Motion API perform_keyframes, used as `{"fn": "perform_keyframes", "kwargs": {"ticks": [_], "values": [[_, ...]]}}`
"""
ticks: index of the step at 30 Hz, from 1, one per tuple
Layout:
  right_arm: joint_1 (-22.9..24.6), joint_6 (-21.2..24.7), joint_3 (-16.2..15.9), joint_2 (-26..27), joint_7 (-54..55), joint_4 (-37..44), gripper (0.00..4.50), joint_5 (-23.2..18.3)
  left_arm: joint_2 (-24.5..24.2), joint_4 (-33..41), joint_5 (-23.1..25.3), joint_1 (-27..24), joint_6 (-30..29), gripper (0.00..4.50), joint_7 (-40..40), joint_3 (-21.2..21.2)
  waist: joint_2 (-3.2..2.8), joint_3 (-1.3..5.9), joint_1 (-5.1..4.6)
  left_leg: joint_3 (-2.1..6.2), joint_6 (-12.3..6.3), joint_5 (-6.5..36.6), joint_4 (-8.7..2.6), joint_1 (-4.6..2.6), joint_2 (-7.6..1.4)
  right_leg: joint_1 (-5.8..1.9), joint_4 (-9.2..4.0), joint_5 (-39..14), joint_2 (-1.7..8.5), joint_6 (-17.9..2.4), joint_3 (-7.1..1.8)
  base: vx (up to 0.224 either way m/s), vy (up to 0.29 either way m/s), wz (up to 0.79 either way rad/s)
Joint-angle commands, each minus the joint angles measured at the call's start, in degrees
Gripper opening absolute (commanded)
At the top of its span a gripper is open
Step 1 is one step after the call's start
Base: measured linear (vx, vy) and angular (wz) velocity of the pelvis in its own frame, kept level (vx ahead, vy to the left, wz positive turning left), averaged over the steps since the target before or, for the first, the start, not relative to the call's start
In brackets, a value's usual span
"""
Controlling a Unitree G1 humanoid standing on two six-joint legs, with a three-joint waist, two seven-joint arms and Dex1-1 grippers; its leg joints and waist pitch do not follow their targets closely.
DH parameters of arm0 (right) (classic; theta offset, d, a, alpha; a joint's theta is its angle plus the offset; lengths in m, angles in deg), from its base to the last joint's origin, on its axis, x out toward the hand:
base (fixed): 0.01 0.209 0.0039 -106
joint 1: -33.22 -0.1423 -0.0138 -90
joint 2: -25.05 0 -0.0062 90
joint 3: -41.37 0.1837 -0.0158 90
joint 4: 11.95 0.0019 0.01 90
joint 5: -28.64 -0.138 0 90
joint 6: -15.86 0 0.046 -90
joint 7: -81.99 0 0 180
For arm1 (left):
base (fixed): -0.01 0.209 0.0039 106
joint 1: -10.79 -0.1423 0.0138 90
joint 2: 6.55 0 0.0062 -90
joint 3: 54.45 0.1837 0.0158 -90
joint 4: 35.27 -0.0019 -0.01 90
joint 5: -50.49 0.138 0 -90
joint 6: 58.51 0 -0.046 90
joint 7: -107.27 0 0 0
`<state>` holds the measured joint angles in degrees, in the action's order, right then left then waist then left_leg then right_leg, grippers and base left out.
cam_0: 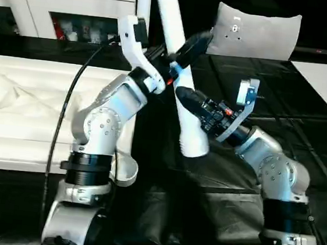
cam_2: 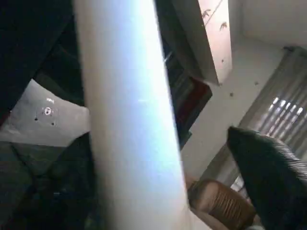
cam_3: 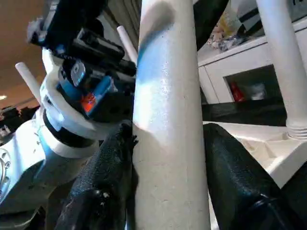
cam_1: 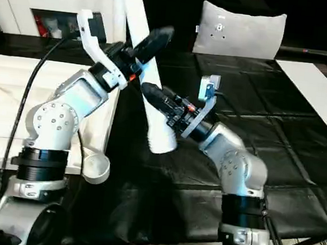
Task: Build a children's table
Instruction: Pick table leg
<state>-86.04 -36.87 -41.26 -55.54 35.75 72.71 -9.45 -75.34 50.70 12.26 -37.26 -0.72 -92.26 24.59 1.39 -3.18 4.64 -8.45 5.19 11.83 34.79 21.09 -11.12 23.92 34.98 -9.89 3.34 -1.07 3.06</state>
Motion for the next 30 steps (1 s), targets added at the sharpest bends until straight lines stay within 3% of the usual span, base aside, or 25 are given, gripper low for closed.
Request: {"fn": "perform_keyframes", "kwargs": {"ticks": [1, 5, 13, 25, 30], "values": [[0.23, -0.05, -1.41, -0.19, 0.02, 0.76, 1.8, 0.42, 0.96, 1.13, -1.45, 0.19, 0.58, 3.94, 0.85, -0.06, 0.2, 3.86, 0.11, -0.58, -2.08, 3.74, -3.93, 0.03, -1.16, -4.18, -4.16, -11.04, 3.72, -9.88, -2.22, 0.0, 0.0, 0.0], [0.4, -1.05, -1.53, 0.18, -0.08, 0.71, 1.8, 0.52, 1.66, 1.53, -1.83, -0.19, 1.31, 3.7, 0.94, -0.57, 0.09, 3.89, 0.17, -0.53, -1.91, 3.79, -3.93, 0.05, -1.2, -4.07, -4.3, -11.84, 3.68, -9.05, -2.22, 0.0, 0.0, 0.0], [0.13, -2.01, -1.65, 0.3, 0.65, 0.22, 1.8, 0.91, 1.99, 2.07, -2.0, -0.57, 1.26, 3.03, 1.56, -0.45, 0.14, 4.0, 0.27, -0.52, -2.07, 2.87, -3.88, 0.07, -1.17, -4.14, -3.99, -9.56, 3.63, -9.39, -2.24, 0.0, 0.0, 0.0], [-0.11, -3.49, -2.01, 0.11, 1.01, -0.38, 1.8, 1.52, 2.1, 1.83, -1.55, -1.14, 1.13, 1.99, 2.58, -0.26, 0.21, 3.96, 0.25, -0.51, -2.02, 2.93, -3.89, 0.14, -1.15, -4.16, -4.05, -10.18, 3.64, -8.96, -2.22, 0.0, 0.0, 0.0], [-0.38, -4.02, -2.09, -0.04, 1.31, -0.68, 1.8, 1.71, 1.61, 1.2, -0.67, -0.93, 1.01, 1.78, 3.47, -0.05, 0.18, 3.97, 0.25, -0.52, -1.99, 3.07, -3.89, 0.06, -1.18, -4.12, -4.03, -10.01, 3.64, -9.17, -2.23, 0.0, 0.0, 0.0]]}}
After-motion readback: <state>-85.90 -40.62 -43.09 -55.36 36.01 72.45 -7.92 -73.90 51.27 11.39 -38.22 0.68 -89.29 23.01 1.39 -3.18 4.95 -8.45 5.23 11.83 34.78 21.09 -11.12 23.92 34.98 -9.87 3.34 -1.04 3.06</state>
